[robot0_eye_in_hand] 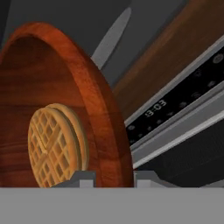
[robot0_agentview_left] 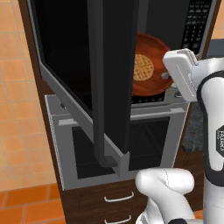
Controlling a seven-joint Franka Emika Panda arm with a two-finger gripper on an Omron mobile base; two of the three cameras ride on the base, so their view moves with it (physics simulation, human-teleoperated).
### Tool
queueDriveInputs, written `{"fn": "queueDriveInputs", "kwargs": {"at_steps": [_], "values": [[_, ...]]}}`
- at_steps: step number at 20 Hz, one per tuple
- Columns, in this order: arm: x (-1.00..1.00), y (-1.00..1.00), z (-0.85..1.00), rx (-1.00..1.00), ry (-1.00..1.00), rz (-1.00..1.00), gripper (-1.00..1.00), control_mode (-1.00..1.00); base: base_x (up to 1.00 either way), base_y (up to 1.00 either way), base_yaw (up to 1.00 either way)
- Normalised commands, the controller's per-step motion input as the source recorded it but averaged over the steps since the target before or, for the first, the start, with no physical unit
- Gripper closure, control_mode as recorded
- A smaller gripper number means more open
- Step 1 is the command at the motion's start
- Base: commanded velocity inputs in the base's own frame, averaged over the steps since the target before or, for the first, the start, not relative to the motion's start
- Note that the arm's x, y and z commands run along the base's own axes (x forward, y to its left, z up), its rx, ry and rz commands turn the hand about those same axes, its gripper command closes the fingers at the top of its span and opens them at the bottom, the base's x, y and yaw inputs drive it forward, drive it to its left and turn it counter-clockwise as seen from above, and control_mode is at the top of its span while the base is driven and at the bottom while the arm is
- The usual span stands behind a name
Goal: Open the microwave, place the bowl with waffle inside the microwave, then close the microwave door and turn it on.
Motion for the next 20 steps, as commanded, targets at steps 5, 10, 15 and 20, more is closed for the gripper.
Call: {"fn": "queueDriveInputs", "kwargs": {"at_steps": [5, 10, 15, 20], "values": [[0.47, 0.97, 0.39, 0.00, 0.00, -0.46, 1.00, -1.00, 0.00, 0.00, 0.00], [0.66, 0.15, 0.59, 0.06, 0.21, -0.26, 1.00, -1.00, 0.00, 0.00, 0.00], [0.93, -0.34, 0.11, 0.07, 0.17, 0.10, 1.00, -1.00, 0.00, 0.00, 0.00], [0.85, -0.05, -0.14, 0.10, 0.00, 0.02, 1.00, -1.00, 0.00, 0.00, 0.00]]}}
